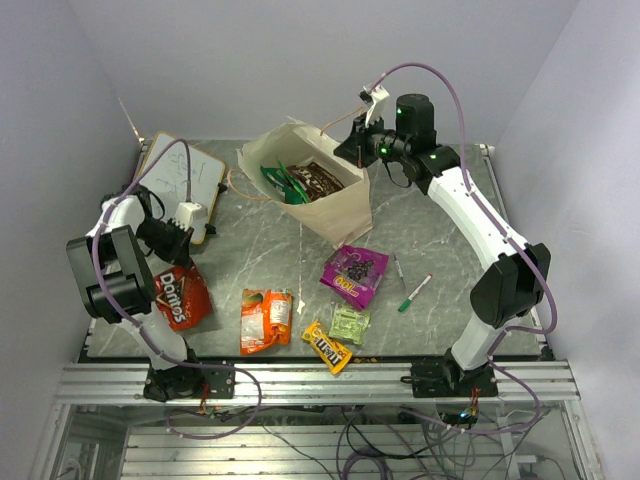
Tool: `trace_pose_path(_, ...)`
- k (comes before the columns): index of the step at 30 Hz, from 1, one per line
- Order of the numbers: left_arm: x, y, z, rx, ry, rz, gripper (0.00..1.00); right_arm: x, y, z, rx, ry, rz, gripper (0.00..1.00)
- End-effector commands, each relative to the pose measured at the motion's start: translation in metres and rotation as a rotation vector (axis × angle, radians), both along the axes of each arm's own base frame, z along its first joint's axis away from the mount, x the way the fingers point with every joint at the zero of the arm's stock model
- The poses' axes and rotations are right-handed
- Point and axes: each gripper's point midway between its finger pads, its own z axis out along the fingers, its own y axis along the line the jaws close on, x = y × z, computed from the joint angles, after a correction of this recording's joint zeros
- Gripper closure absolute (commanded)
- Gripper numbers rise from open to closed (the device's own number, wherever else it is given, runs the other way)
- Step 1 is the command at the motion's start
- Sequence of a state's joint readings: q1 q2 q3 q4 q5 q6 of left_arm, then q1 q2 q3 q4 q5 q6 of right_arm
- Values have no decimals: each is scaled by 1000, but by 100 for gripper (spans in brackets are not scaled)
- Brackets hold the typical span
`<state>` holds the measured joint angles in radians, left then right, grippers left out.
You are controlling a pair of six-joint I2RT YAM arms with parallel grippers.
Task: Place the snacks into the paper bag
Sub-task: Pick up the snack from the center of the board, then place the snack in the paper bag.
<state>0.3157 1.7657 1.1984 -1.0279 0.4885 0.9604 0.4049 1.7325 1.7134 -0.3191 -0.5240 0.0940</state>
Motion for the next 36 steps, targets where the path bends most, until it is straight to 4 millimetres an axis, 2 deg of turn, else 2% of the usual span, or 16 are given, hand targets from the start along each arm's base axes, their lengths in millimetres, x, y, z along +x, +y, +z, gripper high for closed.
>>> trace_pose_path(1,15,-12,55,-51,-116,4,93,-4,-3,14,20,-27,-2,100)
trace_pose_path(3,19,-10,77,-37,-151,8,93,-3,-3,13,18,-28,-1,100)
trace_pose_path(8,22,-11,148,-4,-304,14,93,-3,-3,15,17,-31,-5,100)
trace_pose_path(21,24,-16,313,32,-757,241,93,-4,-4,20,20,-41,-6,100)
trace_pose_path(30,22,-47,442,-248,-1085,404,93,-3,-3,18,17,-43,0,100)
trace_pose_path(36,26,-72,500,-501,-1156,393,93,-4,0,24,26,-48,15,100)
